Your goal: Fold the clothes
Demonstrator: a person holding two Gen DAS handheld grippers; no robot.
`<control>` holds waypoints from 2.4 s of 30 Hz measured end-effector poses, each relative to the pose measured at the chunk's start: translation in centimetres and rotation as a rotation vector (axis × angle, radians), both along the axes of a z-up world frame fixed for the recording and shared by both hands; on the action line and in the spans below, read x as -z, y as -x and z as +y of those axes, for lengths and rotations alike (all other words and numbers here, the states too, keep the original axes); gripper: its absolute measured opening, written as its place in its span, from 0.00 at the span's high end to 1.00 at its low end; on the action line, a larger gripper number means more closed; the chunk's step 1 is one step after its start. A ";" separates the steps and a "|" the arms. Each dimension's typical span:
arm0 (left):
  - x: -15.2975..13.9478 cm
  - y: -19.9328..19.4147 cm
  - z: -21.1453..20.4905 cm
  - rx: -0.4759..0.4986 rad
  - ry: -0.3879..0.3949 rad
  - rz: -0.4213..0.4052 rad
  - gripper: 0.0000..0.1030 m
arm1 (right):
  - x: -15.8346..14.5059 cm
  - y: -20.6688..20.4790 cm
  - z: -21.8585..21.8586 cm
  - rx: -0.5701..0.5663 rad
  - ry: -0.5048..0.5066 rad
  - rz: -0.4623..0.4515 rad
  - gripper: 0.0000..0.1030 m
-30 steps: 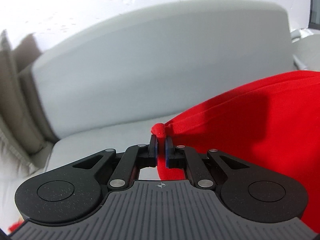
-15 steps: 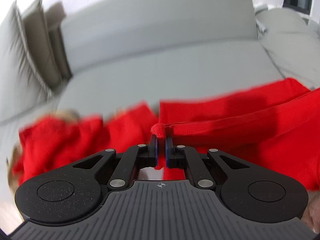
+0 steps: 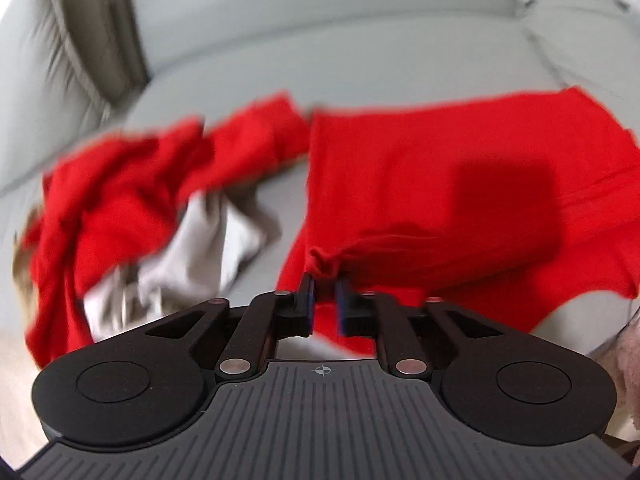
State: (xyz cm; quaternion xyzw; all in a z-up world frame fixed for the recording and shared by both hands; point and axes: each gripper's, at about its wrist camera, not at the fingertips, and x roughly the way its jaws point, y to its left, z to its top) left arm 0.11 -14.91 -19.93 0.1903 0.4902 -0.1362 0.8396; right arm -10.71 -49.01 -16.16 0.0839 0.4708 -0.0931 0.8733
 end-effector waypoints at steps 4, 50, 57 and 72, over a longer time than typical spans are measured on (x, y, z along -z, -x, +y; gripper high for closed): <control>-2.0 2.7 2.0 -0.005 0.090 -0.027 0.64 | -1.7 2.9 1.2 -0.014 -0.011 -0.037 0.59; 0.0 6.3 0.3 0.066 0.124 -0.036 0.50 | 4.6 5.8 3.5 0.117 -0.276 -0.021 0.58; 0.0 6.3 0.6 0.041 0.139 -0.025 0.49 | 4.5 6.0 3.4 0.122 -0.278 -0.030 0.58; 0.0 6.2 0.4 0.032 0.147 -0.011 0.49 | 4.5 6.1 3.8 0.115 -0.257 -0.031 0.58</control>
